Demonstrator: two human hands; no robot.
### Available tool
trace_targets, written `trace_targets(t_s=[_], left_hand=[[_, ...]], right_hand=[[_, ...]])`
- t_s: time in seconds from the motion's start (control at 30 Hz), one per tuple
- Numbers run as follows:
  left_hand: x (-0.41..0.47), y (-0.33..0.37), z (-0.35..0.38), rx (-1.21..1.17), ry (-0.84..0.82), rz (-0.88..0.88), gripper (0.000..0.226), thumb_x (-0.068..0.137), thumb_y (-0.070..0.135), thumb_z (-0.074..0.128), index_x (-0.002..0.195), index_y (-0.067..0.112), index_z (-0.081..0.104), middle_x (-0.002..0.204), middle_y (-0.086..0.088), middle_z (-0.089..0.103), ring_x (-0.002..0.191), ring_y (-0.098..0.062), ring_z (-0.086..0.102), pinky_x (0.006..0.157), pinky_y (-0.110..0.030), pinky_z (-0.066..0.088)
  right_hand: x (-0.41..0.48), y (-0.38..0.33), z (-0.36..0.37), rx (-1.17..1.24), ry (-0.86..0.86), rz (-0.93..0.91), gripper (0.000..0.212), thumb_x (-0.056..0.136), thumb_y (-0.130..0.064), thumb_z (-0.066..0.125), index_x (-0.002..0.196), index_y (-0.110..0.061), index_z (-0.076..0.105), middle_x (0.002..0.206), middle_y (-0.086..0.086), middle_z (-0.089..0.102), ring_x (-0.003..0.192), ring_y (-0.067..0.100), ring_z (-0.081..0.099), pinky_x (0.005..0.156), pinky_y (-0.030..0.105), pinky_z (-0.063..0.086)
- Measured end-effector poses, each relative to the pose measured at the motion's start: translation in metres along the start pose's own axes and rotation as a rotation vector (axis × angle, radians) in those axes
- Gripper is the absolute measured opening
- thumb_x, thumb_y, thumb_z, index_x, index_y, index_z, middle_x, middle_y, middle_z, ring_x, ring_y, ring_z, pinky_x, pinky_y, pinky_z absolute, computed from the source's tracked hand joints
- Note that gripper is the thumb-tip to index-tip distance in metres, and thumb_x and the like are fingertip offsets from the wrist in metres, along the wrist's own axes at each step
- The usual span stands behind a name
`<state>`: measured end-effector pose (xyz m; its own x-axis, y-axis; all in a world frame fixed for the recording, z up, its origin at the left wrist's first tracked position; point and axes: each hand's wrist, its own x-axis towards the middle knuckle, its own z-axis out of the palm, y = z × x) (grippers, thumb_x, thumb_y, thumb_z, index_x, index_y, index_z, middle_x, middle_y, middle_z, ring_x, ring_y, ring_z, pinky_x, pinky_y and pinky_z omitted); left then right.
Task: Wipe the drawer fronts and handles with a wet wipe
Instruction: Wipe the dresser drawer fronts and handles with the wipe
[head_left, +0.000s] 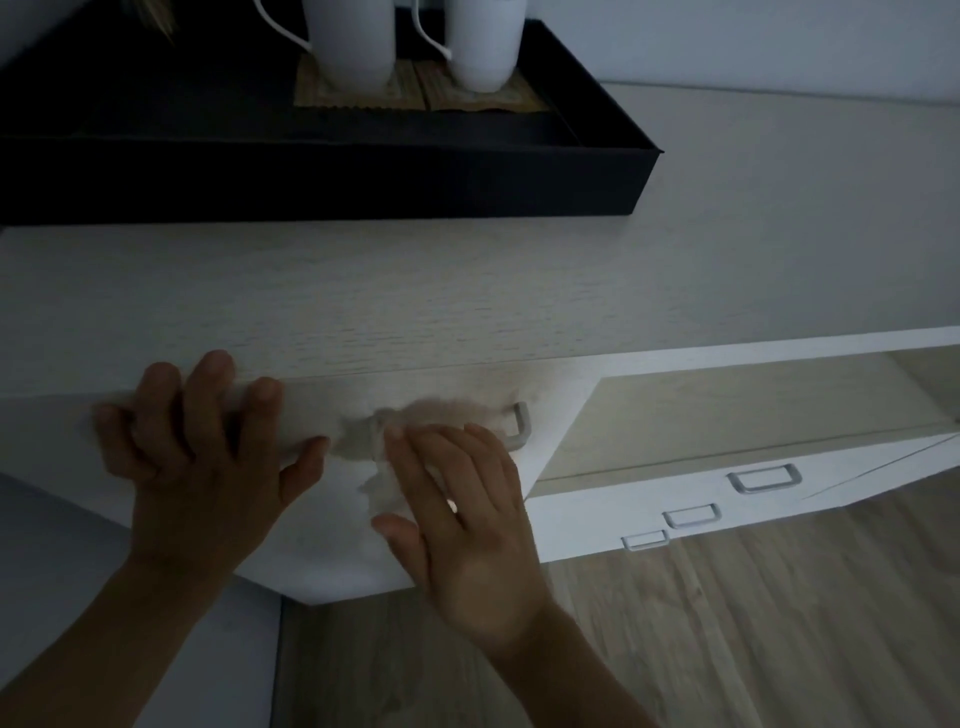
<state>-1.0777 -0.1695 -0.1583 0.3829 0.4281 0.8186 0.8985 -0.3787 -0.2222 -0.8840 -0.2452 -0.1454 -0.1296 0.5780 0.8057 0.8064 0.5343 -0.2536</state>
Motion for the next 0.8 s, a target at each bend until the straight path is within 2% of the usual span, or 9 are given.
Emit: trace_targets(t_s=[0.07,0.1,0.17,0.2,0.3,0.4,0.53,0.7,0.8], left_hand=[[-0.001,0.001,0.002,0.004,0.020,-0.017,0.054,0.101,0.046,0.042,0.134,0.009,0.021,0.141,-0.019,0.012,0.119,-0.041,0.024,0.077,-0.078,0.041],[-0.003,0.002,0.003,0.013,0.032,-0.018,0.054,0.101,0.047,0.041,0.134,0.009,0.021,0.141,-0.019,0.013,0.123,-0.039,0.019,0.091,-0.075,0.034],[-0.003,0.005,0.005,0.051,0.055,-0.015,0.051,0.101,0.048,0.038,0.133,0.011,0.020,0.142,-0.017,0.013,0.127,-0.036,0.014,0.115,-0.055,0.009],[-0.002,0.005,0.005,0.076,0.061,-0.014,0.051,0.101,0.048,0.037,0.131,0.011,0.021,0.142,-0.016,0.013,0.128,-0.035,0.013,0.118,-0.046,-0.001],[0.000,0.003,0.004,0.138,0.055,-0.002,0.052,0.100,0.050,0.037,0.132,0.012,0.020,0.142,-0.015,0.013,0.136,-0.034,0.011,0.118,-0.040,-0.007],[-0.001,0.001,0.005,0.181,0.061,0.011,0.055,0.100,0.052,0.037,0.135,0.013,0.021,0.144,-0.016,0.013,0.151,-0.027,-0.007,0.119,-0.043,-0.007],[0.001,0.003,0.005,0.188,0.069,0.012,0.054,0.100,0.051,0.037,0.135,0.012,0.023,0.144,-0.016,0.014,0.151,-0.025,-0.012,0.119,-0.044,-0.008],[0.001,0.002,0.005,0.225,0.063,0.016,0.054,0.102,0.053,0.032,0.134,0.011,0.021,0.143,-0.015,0.012,0.147,-0.030,0.001,0.119,-0.043,-0.010],[0.001,0.002,0.005,0.239,0.076,0.015,0.056,0.101,0.054,0.033,0.137,0.012,0.022,0.144,-0.015,0.013,0.151,-0.026,-0.013,0.120,-0.044,-0.010]], right_hand=[[-0.009,0.010,-0.006,-0.052,0.000,-0.069,0.028,0.102,-0.023,0.049,0.122,-0.006,0.056,0.118,0.010,0.065,0.115,0.022,0.056,0.110,0.033,0.037],[-0.010,0.015,-0.008,-0.066,0.017,-0.092,0.024,0.100,-0.020,0.054,0.121,-0.006,0.056,0.115,0.011,0.068,0.114,0.021,0.057,0.108,0.032,0.039],[-0.005,0.020,-0.007,-0.076,0.065,-0.121,0.020,0.097,-0.017,0.059,0.114,-0.007,0.057,0.106,0.011,0.071,0.108,0.020,0.058,0.103,0.027,0.041],[0.000,0.018,-0.003,-0.069,0.084,-0.123,0.017,0.095,-0.016,0.060,0.110,-0.007,0.057,0.100,0.011,0.072,0.103,0.020,0.058,0.099,0.026,0.040],[0.015,0.006,0.010,0.003,0.084,-0.116,0.013,0.088,-0.010,0.066,0.097,-0.008,0.058,0.088,0.010,0.070,0.089,0.019,0.056,0.085,0.026,0.042],[0.014,0.012,0.007,0.018,0.038,-0.125,0.008,0.090,-0.010,0.066,0.097,-0.009,0.062,0.086,0.010,0.070,0.085,0.020,0.057,0.079,0.029,0.045],[0.000,0.029,-0.011,-0.038,0.073,-0.100,0.016,0.092,-0.015,0.066,0.105,-0.008,0.061,0.093,0.012,0.072,0.094,0.021,0.061,0.085,0.031,0.050],[-0.006,0.010,0.008,0.017,0.025,-0.122,0.027,0.092,-0.010,0.066,0.118,-0.005,0.059,0.114,0.011,0.068,0.112,0.023,0.060,0.101,0.040,0.046],[-0.005,0.018,0.002,-0.004,-0.017,-0.180,0.028,0.093,-0.008,0.063,0.121,-0.005,0.058,0.119,0.011,0.065,0.115,0.022,0.057,0.105,0.036,0.043]])
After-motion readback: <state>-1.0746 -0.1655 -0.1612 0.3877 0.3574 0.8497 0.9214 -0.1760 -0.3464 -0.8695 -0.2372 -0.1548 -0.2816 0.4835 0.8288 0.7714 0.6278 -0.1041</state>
